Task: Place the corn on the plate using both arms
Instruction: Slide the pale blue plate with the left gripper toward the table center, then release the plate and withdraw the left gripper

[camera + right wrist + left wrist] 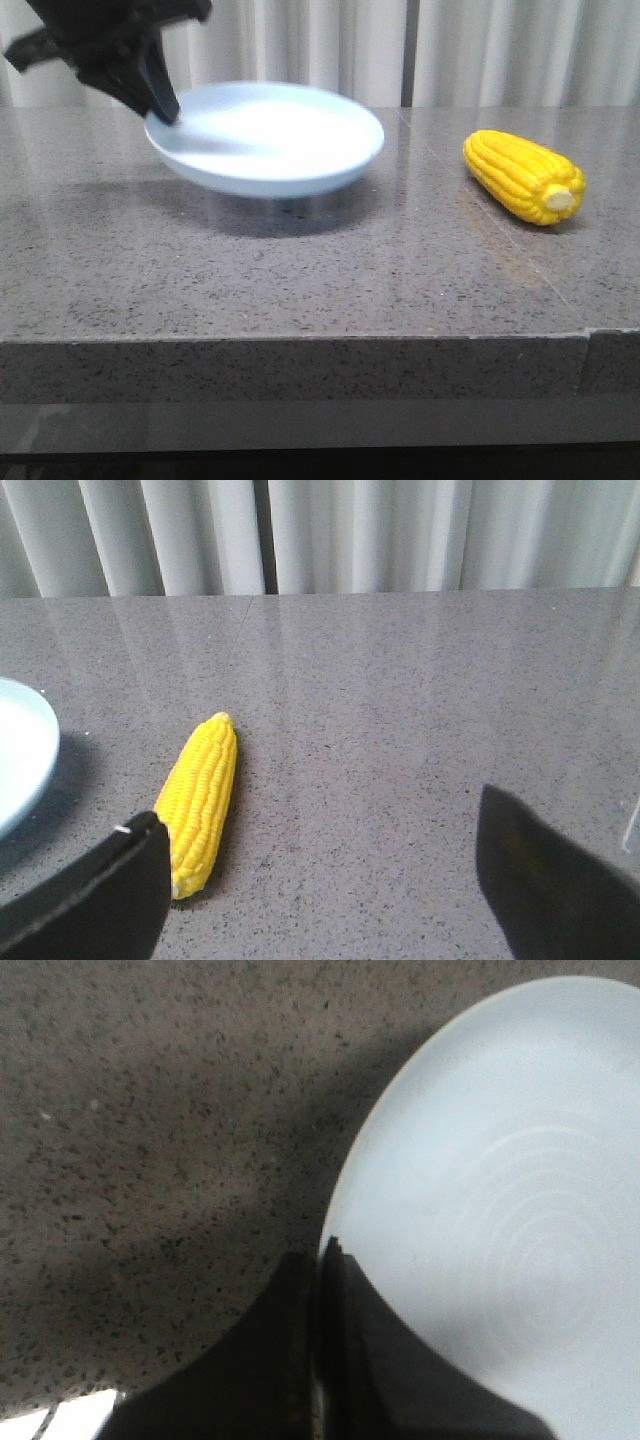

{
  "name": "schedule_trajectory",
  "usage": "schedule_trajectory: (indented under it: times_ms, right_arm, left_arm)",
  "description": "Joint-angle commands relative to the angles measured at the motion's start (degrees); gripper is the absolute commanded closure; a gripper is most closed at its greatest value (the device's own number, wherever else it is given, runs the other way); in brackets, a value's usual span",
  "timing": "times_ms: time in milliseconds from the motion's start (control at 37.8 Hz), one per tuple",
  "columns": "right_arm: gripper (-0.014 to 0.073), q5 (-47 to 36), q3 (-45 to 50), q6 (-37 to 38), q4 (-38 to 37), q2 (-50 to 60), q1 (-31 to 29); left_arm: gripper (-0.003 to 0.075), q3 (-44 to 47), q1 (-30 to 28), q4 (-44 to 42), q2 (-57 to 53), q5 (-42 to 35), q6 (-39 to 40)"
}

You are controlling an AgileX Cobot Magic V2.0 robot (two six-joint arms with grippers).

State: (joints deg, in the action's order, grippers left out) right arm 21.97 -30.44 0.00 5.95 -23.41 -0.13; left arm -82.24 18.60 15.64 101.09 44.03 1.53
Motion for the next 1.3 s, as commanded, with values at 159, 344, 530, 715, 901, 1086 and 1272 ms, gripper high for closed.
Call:
schedule_trajectory:
  times_ms: [159,344,530,715,901,1086,1272]
  right_arm:
    - [-0.0050,-4.56,-1.96,-0.62,-0.42,-0.74,-0.44]
    - [-0.0050,-4.56,-1.96,-0.62,-0.42,-0.74,-0.44]
    - [-0.0050,-4.56,-1.96,-0.62,-0.42,-0.74,-0.44]
    - [-0.0050,-4.56,-1.96,-0.62,-0.42,-0.74,-0.44]
    - [-0.0050,-4.56,-1.96,-0.62,-0.42,-0.74,-0.44]
    - [-0.0050,-4.56,-1.96,-0.62,-0.42,-0.74,-0.44]
    - [-0.0050,-4.56,-1.96,-0.62,-0.42,-0.74,-0.44]
  left_arm:
    - [0.0597,-2.02,0.45,1.21,0.23,-2.06,-0.91]
    - [0.0281,-3.46,0.45,0.02,-1.73,-1.99,-1.94]
    - [0.0364,-2.63,0.20,-4.96,-10.18,-3.73,-2.14]
    - [0.0568,2.58,-3.02,-12.88,-19.34,-4.02,-0.96]
    - [0.0720,10.69,-8.95,-13.00,-29.07,-4.98,-0.96]
    - [0.0740,22.90,-9.88,-12.87,-40.92,-14.62,-0.96]
    - [0.0741,35.95,-9.88,-12.87,-55.72,-25.22,-1.53]
